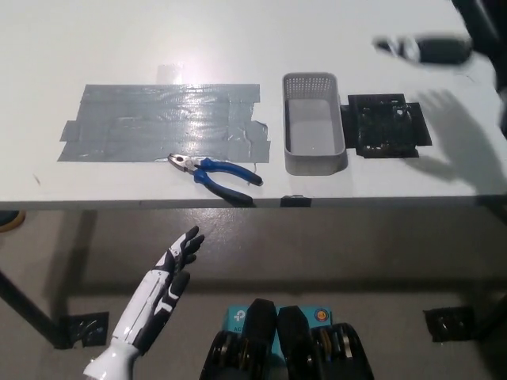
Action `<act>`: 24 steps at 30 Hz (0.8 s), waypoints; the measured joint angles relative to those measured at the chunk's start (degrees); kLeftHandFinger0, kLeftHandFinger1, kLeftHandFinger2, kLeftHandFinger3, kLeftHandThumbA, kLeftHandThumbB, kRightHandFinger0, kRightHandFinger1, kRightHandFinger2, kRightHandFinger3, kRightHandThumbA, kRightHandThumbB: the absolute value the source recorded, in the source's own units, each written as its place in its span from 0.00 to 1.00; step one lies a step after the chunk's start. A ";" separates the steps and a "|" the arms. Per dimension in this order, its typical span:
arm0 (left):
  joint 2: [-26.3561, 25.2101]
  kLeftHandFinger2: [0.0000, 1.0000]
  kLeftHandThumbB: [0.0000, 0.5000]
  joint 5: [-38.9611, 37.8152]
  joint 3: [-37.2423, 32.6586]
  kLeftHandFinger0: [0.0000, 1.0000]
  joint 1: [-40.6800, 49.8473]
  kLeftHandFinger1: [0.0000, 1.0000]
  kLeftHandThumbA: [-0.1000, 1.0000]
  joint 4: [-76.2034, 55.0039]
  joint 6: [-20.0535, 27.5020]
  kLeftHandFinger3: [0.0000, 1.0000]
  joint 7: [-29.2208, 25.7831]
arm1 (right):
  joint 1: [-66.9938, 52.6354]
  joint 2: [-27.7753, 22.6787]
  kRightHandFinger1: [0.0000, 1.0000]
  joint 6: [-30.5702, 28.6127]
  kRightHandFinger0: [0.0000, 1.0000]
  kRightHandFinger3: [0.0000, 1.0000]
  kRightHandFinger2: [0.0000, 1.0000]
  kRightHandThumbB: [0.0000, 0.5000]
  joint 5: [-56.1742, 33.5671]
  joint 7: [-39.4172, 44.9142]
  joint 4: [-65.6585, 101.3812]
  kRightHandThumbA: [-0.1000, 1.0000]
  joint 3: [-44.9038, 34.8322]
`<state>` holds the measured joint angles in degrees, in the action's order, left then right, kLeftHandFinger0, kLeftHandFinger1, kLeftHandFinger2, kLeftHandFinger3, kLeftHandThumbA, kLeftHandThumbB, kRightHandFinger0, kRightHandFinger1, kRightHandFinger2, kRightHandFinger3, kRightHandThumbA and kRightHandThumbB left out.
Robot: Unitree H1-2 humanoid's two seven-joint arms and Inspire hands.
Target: The robot picks the blue plier placed on top of the container and places it on the grey area of the table
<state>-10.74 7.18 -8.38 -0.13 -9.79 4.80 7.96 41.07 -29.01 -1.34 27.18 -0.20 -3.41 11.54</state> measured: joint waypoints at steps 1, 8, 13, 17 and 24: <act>0.00 1.00 0.14 -0.01 0.03 1.00 -0.26 1.00 1.00 0.25 -0.03 1.00 0.00 | -2.41 -0.21 1.00 0.38 1.00 1.00 1.00 0.64 -0.93 0.00 2.10 0.90 -0.66; 0.04 1.00 0.18 -0.22 0.45 1.00 -1.27 1.00 1.00 1.05 -0.21 1.00 -0.01 | -19.92 1.05 1.00 2.26 1.00 1.00 1.00 0.69 -6.60 -0.01 16.03 0.98 -2.09; 0.13 1.00 0.17 -1.41 2.45 1.00 -1.68 1.00 1.00 1.06 -0.23 1.00 -0.03 | -30.68 7.39 1.00 2.31 1.00 1.00 1.00 0.33 -12.09 -0.04 26.12 0.92 -2.08; 0.42 1.00 0.17 -2.50 4.32 1.00 -1.83 1.00 1.00 0.92 -0.27 1.00 -0.07 | -36.15 15.38 1.00 1.72 1.00 1.00 1.00 0.32 -16.18 -0.19 26.32 0.92 -2.36; 1.64 1.00 0.15 -4.41 7.22 1.00 -1.82 1.00 1.00 0.36 -0.28 1.00 -0.16 | -38.00 24.65 1.00 -1.45 1.00 1.00 1.00 0.26 -24.53 0.02 16.41 0.82 -6.57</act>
<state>-9.10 2.77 -1.16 -1.95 -9.43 4.52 7.80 3.08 -4.36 -2.79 2.64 -0.17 13.00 4.97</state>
